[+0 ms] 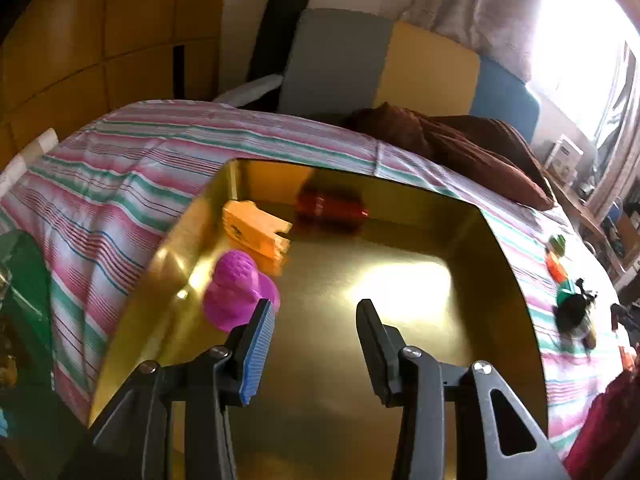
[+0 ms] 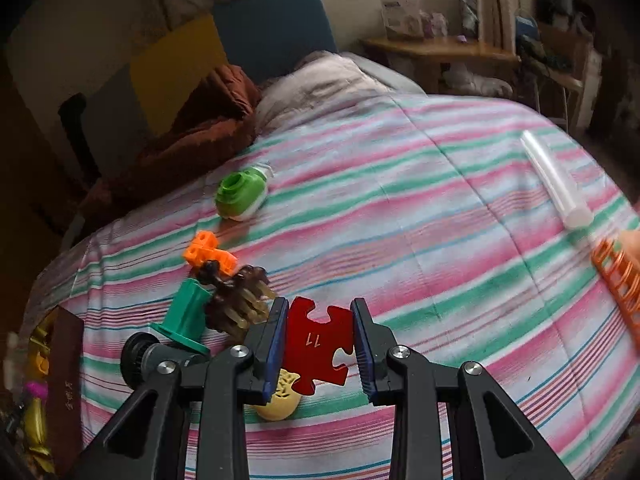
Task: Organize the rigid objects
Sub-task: 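Carry the magenta toy into the gold tray and open the left tool, then carry the red puzzle piece into the gold tray and open the right tool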
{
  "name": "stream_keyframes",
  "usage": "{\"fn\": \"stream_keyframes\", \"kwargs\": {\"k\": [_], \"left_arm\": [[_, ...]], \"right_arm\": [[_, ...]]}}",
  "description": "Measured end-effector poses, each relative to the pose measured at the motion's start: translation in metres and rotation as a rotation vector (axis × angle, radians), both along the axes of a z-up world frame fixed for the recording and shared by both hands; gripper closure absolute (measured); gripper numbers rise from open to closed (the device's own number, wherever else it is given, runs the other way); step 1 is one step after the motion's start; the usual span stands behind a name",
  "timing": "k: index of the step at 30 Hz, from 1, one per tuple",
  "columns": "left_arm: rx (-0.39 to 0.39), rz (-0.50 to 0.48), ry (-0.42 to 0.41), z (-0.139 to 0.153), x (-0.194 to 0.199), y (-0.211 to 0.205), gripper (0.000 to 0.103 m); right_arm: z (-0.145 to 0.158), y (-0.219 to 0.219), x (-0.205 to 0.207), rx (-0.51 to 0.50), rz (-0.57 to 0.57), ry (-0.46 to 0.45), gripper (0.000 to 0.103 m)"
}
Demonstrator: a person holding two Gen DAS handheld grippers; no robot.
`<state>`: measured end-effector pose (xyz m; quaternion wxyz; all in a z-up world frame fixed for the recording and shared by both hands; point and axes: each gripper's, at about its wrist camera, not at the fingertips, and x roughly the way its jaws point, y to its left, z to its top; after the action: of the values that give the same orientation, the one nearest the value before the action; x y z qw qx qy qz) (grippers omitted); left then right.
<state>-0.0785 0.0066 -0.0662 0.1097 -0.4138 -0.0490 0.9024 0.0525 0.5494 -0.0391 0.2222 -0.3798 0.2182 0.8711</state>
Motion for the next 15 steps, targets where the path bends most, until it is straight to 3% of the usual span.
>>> {"fn": "stream_keyframes", "kwargs": {"k": [5,11,15], "left_arm": [[0.018,-0.053,-0.011,-0.003,0.015,0.012,0.06],[0.006,-0.089,0.0,-0.002,0.022,0.021,0.06],[0.006,-0.08,0.002,-0.001,0.022,0.016,0.06]], "right_arm": [[0.013,-0.033,-0.007,0.067,0.133,0.033,0.071],[0.008,-0.091,-0.026,-0.039,0.267,0.05,0.071],[0.015,-0.15,-0.047,-0.033,0.406,0.061,0.071]]}}
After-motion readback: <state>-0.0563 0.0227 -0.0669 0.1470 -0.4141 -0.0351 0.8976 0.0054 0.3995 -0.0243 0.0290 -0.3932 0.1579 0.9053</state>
